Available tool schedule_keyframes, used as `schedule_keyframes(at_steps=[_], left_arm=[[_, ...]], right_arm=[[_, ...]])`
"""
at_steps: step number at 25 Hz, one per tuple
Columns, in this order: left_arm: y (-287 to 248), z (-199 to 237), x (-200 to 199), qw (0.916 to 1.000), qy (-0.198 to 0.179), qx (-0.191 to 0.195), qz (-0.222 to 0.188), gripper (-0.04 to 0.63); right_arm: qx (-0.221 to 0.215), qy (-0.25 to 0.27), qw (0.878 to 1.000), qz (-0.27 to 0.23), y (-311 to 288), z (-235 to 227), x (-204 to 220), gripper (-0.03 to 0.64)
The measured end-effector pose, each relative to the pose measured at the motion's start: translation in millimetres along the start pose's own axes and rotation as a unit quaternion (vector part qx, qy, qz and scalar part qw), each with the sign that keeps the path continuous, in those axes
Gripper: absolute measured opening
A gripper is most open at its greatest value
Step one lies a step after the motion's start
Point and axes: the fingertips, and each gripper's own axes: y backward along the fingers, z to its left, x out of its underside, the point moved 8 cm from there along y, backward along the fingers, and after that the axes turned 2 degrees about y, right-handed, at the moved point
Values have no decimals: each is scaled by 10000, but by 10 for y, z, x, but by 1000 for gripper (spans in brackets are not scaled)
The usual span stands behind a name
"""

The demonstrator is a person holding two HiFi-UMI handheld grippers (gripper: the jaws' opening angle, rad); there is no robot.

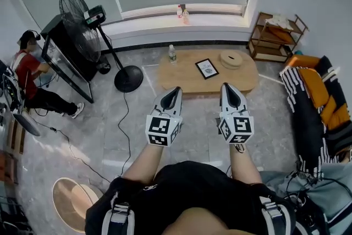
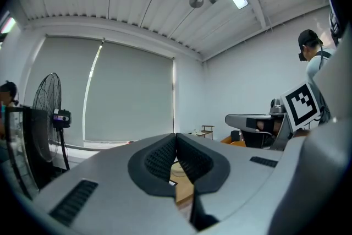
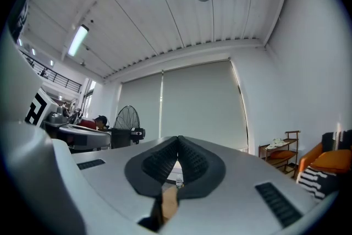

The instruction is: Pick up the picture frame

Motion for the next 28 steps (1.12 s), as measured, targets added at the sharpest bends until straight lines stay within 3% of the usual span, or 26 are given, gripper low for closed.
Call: schedule_keyframes(at_steps=[4, 18, 28], left_arm=[[89, 240, 29, 10000, -92, 11, 22, 21], [175, 1255, 212, 9991, 204, 359, 70, 21], [-420, 1402, 413, 9986, 223, 420, 212, 21]], right_arm=[[22, -37, 10000, 13, -118, 248, 54, 15], [433, 65, 9990, 130, -625, 1070, 216, 15], [490, -34, 9987, 142, -1149, 709, 445, 15]])
